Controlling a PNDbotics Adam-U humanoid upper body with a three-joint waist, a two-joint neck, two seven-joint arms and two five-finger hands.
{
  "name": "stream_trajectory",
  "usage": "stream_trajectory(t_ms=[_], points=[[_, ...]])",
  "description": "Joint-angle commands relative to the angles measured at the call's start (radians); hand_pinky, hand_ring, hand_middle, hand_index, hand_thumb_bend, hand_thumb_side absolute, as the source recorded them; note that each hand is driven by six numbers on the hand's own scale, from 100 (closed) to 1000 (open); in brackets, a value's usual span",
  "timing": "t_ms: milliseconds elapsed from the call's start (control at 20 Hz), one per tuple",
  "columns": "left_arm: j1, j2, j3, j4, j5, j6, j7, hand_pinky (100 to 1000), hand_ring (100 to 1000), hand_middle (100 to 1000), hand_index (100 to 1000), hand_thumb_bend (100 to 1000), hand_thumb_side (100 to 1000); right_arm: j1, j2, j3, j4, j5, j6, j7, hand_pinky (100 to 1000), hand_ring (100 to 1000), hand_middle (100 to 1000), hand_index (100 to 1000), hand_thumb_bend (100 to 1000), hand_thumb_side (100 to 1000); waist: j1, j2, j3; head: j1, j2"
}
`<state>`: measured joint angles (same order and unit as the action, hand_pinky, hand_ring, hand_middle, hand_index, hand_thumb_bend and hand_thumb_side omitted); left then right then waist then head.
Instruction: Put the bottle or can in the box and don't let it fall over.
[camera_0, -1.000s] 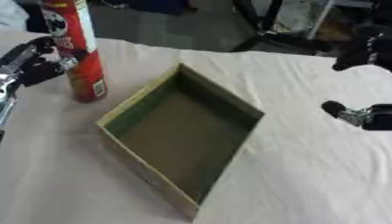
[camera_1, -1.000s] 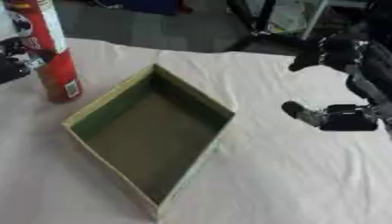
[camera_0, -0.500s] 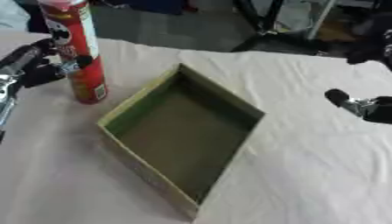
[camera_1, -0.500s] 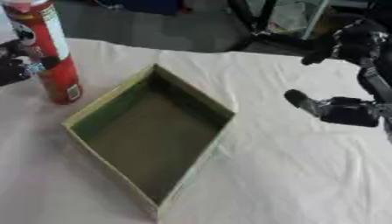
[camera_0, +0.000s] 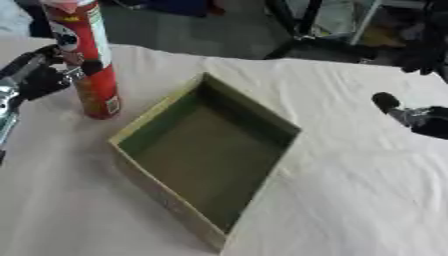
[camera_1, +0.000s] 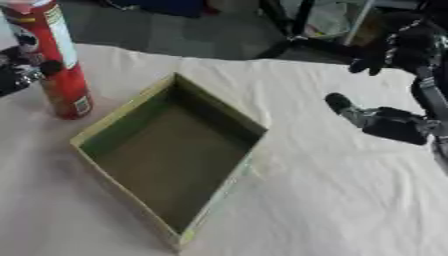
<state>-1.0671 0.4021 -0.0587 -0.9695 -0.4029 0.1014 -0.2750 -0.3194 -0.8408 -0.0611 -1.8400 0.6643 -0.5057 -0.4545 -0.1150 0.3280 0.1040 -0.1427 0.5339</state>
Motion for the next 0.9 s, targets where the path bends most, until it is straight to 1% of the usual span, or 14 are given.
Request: stream_trajectory(t_ms=[50, 350, 500, 900], points=[[-0.033, 0.007, 0.003, -0.020, -0.003, -0.003, 0.003, 1000, 1000, 1000, 936, 943, 838, -0.004, -0.026, -0.012, -0.018, 0.003, -0.005, -0.016, 808, 564, 311, 545, 503, 100, 0.002, -0.028, -0.003, -0.002, -0.013], [-0.043, 0.002, 0.003, -0.015, -0.012, -0.004, 0.009, 1000, 1000, 1000, 939, 947, 835, -0.002, -0.026, -0.018, -0.016, 0.005, -0.010, -0.029, 800, 559, 303, 544, 505, 100, 0.002, -0.023, -0.006, -0.001, -0.021], [-0.048, -0.001, 0.004, -0.011, -0.012, -0.001, 0.015, 1000, 1000, 1000, 939, 931, 809, -0.004, -0.026, -0.016, -0.006, -0.005, -0.016, -0.037, 796, 564, 349, 559, 528, 100, 0.004, -0.020, -0.007, -0.001, -0.025], [-0.065, -0.013, 0.007, 0.011, -0.043, 0.001, 0.041, 1000, 1000, 1000, 935, 913, 801, -0.011, -0.028, -0.019, 0.035, -0.026, -0.058, -0.040, 794, 567, 393, 570, 572, 100, 0.005, -0.011, -0.011, 0.000, -0.037]])
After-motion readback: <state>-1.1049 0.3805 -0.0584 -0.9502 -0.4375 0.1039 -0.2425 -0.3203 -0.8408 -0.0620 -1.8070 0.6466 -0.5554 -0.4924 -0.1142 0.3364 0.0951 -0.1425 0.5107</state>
